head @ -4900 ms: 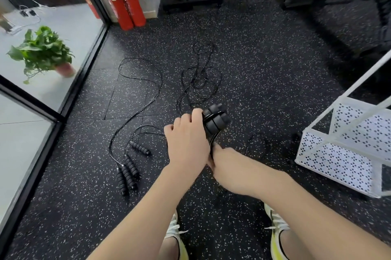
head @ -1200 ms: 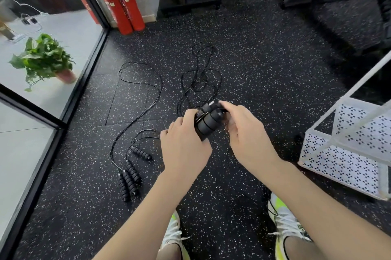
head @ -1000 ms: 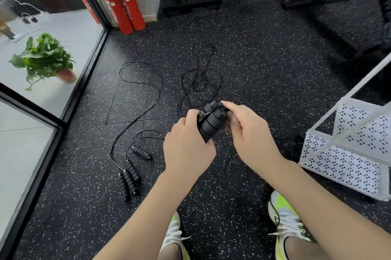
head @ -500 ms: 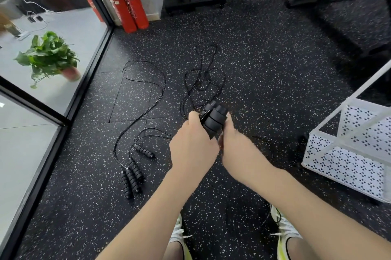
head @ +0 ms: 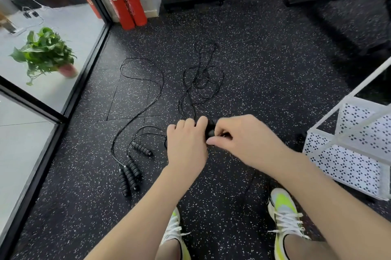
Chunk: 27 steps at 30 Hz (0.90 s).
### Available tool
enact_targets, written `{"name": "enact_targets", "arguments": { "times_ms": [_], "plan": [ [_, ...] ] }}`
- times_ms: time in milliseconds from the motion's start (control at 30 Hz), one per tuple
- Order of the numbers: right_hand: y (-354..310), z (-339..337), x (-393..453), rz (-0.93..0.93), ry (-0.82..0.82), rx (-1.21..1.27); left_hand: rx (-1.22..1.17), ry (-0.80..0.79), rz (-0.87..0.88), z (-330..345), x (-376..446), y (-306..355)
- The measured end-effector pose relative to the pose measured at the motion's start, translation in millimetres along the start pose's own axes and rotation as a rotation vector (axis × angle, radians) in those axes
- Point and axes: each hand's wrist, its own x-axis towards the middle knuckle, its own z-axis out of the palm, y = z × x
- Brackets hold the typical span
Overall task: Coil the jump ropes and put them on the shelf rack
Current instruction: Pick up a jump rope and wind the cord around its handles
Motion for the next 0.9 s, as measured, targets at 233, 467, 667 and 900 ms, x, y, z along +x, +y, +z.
{"name": "enact_targets", "arguments": {
  "times_ms": [233, 467, 667, 900],
  "plan": [
    [31, -23, 7, 0.106, 0.040, 0.456, -0.034, 0.158, 0.207, 1, -3, 4],
    [49, -29, 10, 0.083, 0.107, 0.665, -0.101, 0.236, 0.294, -13, -2, -8],
    [52, -9, 13, 0.077, 0.115, 0.941, -0.181, 0.289, 0.245, -22, -3, -9],
    [39, 23, 11, 0.110, 0.149, 1.076, -0.298, 0.275, 0.129, -24, -4, -10]
  ]
}}
